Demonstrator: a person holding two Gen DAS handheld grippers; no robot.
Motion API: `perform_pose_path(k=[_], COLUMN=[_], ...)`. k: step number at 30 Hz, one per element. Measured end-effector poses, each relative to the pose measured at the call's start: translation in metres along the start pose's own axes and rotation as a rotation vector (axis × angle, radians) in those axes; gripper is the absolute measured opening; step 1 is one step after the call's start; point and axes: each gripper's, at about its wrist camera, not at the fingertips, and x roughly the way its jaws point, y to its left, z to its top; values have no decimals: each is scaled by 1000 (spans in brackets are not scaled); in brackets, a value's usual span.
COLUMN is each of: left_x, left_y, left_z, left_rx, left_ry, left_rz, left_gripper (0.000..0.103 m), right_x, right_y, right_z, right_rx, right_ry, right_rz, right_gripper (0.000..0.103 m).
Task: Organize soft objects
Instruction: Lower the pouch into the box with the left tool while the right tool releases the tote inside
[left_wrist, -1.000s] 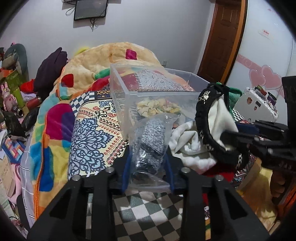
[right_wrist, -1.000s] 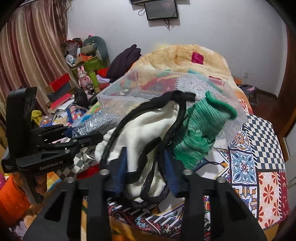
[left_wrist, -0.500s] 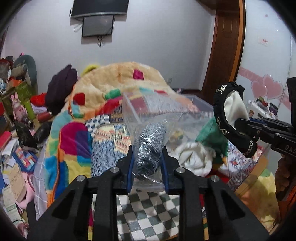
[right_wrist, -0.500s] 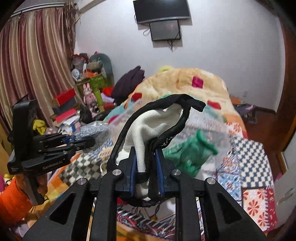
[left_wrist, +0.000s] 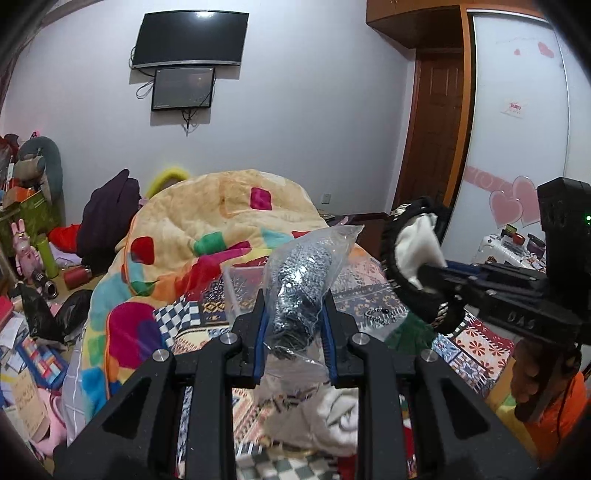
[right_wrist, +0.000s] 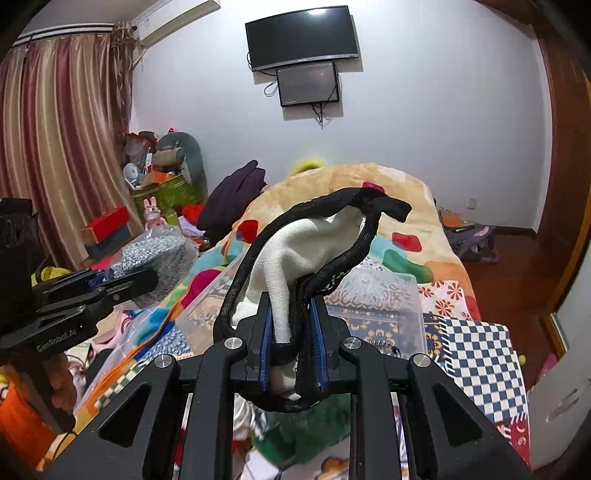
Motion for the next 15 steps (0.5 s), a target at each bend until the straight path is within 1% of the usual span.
perform_pose_path(k=[3,5,11,15], left_x=[20,38,79,96], left_y=[0,1,-1,-5], left_z=[5,6,1,-6], left_rx=[-2,-6,11,32], left_ry=[28,61,153,196], left_rz=[-1,0,11,18], left_gripper=[25,25,25,25], right_x=[14,24,50,62], right_y=[-2,-2,-6,-10], right_z=[1,1,-4,-4], right_rx=[5,5,1,4], right_ry=[19,39,111,145], right_rz=[-7,-12,-20,-25], right_gripper=[18,18,18,18])
